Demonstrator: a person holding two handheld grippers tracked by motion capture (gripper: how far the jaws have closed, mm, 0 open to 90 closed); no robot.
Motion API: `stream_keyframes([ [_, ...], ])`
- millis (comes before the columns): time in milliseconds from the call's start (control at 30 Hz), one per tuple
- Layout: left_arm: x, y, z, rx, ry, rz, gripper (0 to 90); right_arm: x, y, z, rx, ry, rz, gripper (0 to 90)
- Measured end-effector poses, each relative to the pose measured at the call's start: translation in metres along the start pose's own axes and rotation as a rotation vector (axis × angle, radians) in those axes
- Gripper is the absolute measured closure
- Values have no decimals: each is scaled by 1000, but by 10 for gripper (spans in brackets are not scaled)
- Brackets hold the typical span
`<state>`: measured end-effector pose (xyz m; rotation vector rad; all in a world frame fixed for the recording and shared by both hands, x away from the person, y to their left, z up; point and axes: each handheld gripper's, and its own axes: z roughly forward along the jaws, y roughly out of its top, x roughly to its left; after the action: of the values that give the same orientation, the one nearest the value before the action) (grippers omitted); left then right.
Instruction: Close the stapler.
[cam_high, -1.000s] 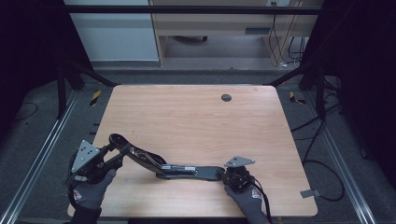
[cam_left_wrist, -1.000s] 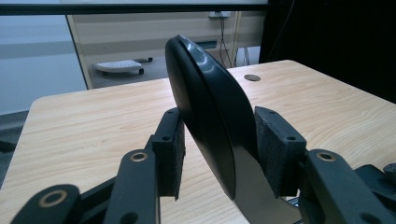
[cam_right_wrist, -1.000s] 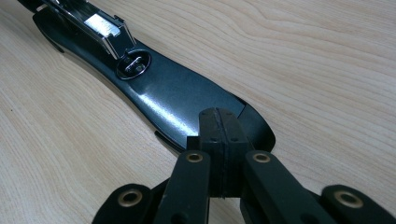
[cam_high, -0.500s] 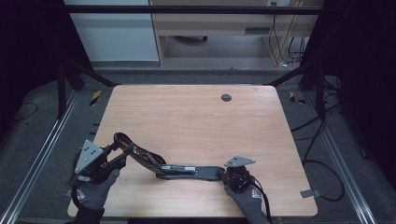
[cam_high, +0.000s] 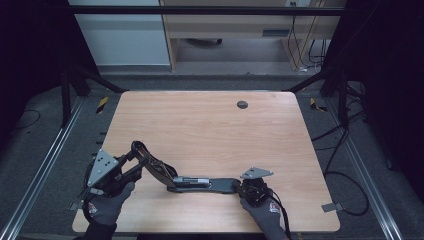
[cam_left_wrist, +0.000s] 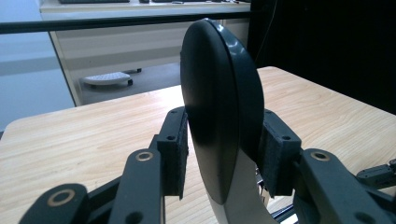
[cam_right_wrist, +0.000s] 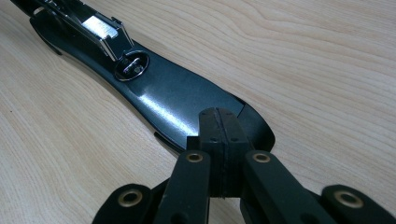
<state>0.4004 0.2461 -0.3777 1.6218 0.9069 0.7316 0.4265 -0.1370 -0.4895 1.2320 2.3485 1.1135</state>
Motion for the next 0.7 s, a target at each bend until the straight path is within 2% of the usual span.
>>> stream_keyframes([
  [700, -19, 8, 9, 3, 6, 44, 588, 0, 0, 0, -3, -1, 1, 900],
])
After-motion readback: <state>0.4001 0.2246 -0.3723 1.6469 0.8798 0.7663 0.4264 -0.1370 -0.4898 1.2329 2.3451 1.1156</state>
